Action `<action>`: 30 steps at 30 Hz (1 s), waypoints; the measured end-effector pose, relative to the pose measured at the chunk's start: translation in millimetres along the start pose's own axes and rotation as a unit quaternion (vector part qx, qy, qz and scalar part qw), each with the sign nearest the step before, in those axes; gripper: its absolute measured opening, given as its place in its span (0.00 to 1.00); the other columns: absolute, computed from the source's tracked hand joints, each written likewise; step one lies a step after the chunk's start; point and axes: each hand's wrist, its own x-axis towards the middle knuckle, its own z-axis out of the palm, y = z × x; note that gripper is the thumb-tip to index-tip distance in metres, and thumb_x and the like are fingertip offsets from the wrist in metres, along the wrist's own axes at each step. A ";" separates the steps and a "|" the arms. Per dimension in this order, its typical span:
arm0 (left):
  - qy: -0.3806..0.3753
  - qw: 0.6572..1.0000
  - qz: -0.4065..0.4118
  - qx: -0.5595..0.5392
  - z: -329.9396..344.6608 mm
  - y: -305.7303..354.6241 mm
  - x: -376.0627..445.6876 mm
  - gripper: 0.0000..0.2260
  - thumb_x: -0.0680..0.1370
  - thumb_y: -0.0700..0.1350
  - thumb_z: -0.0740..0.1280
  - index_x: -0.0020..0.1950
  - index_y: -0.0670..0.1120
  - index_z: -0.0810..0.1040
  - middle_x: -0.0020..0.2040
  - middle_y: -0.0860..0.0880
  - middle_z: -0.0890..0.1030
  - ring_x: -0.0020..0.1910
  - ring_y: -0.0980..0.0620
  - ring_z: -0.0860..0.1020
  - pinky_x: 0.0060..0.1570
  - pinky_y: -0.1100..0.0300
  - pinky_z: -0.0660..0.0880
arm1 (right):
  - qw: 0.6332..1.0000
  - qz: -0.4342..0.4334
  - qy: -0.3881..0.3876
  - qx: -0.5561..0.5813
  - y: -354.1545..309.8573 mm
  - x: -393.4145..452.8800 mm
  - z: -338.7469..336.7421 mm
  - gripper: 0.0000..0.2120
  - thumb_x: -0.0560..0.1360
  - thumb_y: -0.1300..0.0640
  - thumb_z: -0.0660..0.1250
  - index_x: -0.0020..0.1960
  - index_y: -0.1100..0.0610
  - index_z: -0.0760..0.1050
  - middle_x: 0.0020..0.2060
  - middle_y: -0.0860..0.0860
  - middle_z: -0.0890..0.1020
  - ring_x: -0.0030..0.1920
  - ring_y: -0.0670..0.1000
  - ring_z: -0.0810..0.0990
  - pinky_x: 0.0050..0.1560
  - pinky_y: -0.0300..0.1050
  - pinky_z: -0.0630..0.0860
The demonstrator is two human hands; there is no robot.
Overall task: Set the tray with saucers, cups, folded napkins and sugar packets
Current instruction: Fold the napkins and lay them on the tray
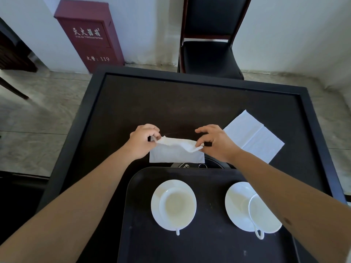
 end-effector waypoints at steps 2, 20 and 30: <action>0.003 1.000 -0.011 -0.003 2.7 -1.7 -9.2 0.18 0.75 0.31 0.67 0.42 0.56 0.76 0.63 0.55 0.74 0.67 0.52 0.68 0.69 0.47 0.65 | 0.997 -0.039 -0.014 -0.063 -2.0 -7.4 1.1 0.09 0.71 0.62 0.75 0.46 0.49 0.84 0.65 0.48 0.76 0.69 0.51 0.64 0.68 0.55 0.64; 0.021 0.981 -0.055 0.185 22.4 8.9 8.7 0.07 0.77 0.44 0.67 0.47 0.55 0.71 0.52 0.53 0.73 0.51 0.53 0.69 0.47 0.57 0.67 | 0.976 0.215 -0.008 -0.035 -7.1 14.2 20.3 0.10 0.73 0.53 0.71 0.53 0.46 0.75 0.56 0.50 0.74 0.56 0.52 0.71 0.55 0.53 0.77; -0.033 0.994 -0.044 0.098 6.5 17.0 -18.3 0.07 0.79 0.40 0.67 0.52 0.53 0.76 0.48 0.54 0.78 0.46 0.55 0.76 0.42 0.66 0.70 | 0.977 0.208 -0.022 -0.048 -25.8 4.6 12.3 0.05 0.77 0.49 0.66 0.42 0.45 0.77 0.42 0.44 0.79 0.50 0.50 0.74 0.52 0.51 0.70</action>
